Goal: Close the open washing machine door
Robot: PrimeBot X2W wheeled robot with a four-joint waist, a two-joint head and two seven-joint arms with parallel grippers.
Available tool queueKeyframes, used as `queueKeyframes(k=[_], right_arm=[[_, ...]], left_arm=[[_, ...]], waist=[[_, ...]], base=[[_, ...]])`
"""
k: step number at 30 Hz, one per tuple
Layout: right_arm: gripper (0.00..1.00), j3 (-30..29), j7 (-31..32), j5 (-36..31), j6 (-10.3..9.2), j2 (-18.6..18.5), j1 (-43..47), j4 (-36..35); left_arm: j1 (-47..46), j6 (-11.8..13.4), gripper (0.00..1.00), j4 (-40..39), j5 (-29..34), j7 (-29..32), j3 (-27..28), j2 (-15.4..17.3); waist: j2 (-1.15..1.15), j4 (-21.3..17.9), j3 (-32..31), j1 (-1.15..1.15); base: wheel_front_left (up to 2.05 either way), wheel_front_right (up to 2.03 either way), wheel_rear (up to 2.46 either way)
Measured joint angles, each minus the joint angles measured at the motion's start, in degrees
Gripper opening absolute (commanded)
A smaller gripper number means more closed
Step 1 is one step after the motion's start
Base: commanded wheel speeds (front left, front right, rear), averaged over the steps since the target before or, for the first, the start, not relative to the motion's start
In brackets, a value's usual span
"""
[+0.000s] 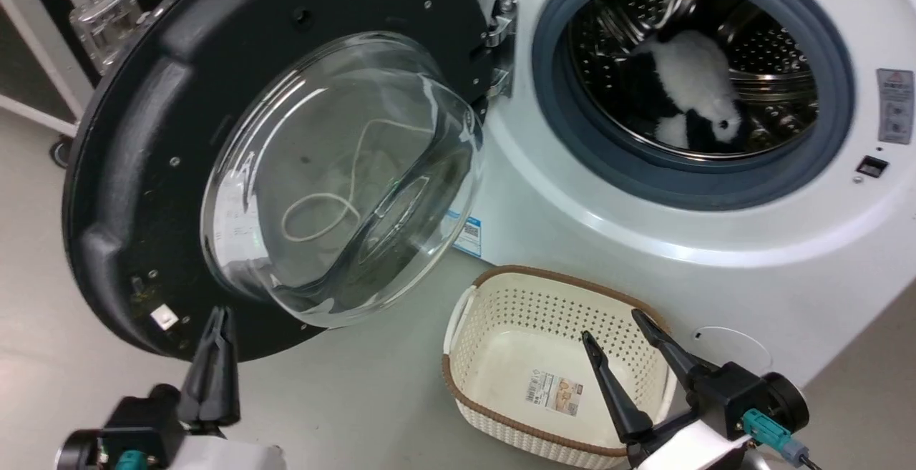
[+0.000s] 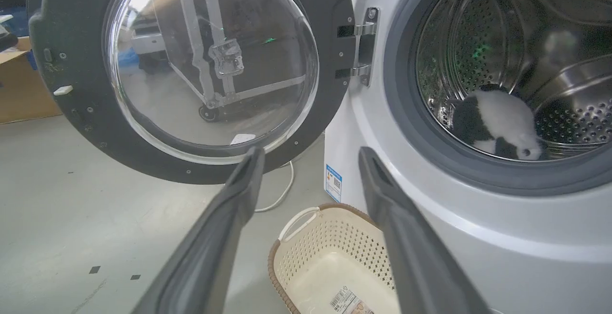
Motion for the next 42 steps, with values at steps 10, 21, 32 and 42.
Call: queueKeyframes(k=[10, 21, 32, 42], right_arm=[[1.0, -0.8, -1.1, -0.8, 0.0, -0.1, 1.0, -0.2], [1.0, 0.0, -2.5, -1.6, 0.0, -0.1, 1.1, -0.7], [1.0, 1.2, -3.7, -1.6, 0.0, -0.1, -0.1, 0.4], [1.0, 1.4, -4.3, -1.5, 0.0, 0.0, -0.2, 1.4]], left_arm=[[-7.6, -1.3, 0.0, -1.4, -10.4, -1.0, 5.0, 4.3], [-26.2, 0.7, 0.0, 12.3, -34.8, 12.8, 19.9, 14.0], [-39.5, 9.6, 0.0, 32.5, -60.4, 37.7, 31.4, 19.1], [-40.0, 9.3, 0.0, 32.9, -71.5, 54.3, 31.8, 16.4]], waist=[[0.0, 2.2, 1.7, 0.0], [0.0, 1.0, 5.1, 0.0], [0.0, -0.2, 7.8, 0.0], [0.0, 0.1, 7.6, 0.0]], base=[[0.0, 0.0, 0.0], [0.0, 0.0, 0.0], [0.0, 0.0, 0.0], [0.0, 0.0, 0.0]])
